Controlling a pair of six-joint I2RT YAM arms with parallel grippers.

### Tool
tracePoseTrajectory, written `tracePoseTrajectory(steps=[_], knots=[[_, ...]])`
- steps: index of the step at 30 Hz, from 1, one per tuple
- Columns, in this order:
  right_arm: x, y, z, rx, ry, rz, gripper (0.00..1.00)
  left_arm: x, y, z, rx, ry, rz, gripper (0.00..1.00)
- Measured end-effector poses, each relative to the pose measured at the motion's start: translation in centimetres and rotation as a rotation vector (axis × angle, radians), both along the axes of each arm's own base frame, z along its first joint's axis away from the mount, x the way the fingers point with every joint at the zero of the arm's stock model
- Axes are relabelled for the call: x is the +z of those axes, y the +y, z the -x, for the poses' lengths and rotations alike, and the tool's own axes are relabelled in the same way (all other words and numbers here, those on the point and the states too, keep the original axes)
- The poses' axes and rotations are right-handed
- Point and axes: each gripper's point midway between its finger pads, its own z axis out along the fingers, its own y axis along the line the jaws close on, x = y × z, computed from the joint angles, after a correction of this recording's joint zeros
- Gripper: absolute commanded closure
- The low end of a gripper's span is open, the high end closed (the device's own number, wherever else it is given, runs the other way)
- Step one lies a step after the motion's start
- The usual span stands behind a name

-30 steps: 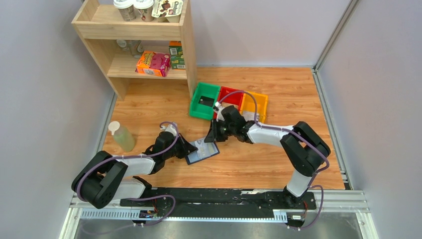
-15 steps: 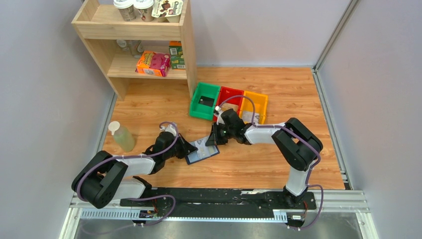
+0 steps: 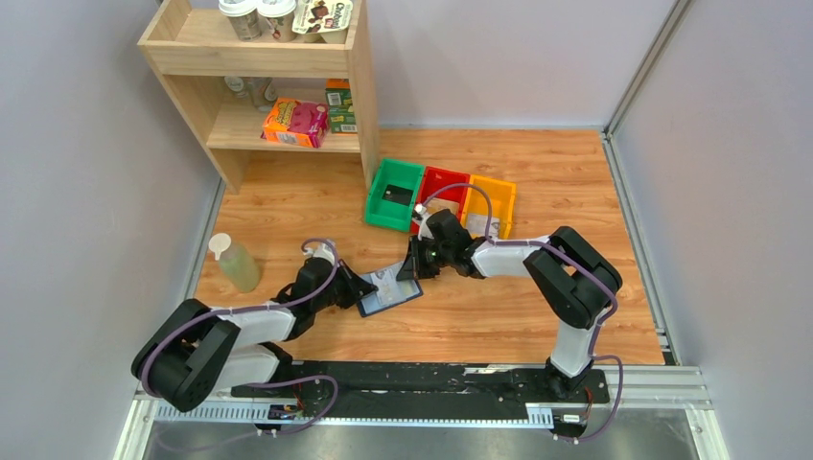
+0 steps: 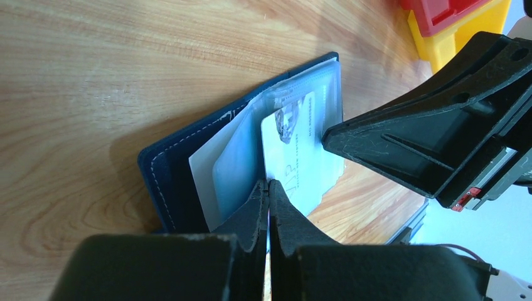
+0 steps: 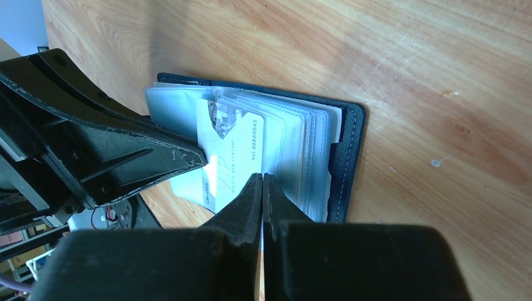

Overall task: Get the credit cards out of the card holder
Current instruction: Remove the credit card from the card holder.

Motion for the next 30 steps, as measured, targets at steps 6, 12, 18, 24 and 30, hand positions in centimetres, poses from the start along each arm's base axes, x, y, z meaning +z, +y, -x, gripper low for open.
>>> tracePoseTrajectory(steps=[6,12,18,24,30], knots=[[0.0,0.0,0.0,-0.001,0.001,0.000,1.00,0.1,0.6,0.3,0.017,-0.009,-0.005,0.97],[0.0,0.0,-0.1,0.007,0.002,-0.002,1.00,0.0,1.2,0.6,0.034,-0.016,-0.015,0.72],[0.0,0.0,-0.1,0.014,0.006,-0.002,1.00,0.0,0.9,0.3,0.029,-0.021,-0.002,0.66],[0.0,0.1,-0.2,0.018,0.007,-0.001,1.00,-0.2,0.1,-0.1,0.014,-0.023,0.030,0.84],[0.0,0.0,-0.3,0.018,0.009,-0.003,1.00,0.5,0.0,-0.3,0.022,-0.038,0.059,1.00]])
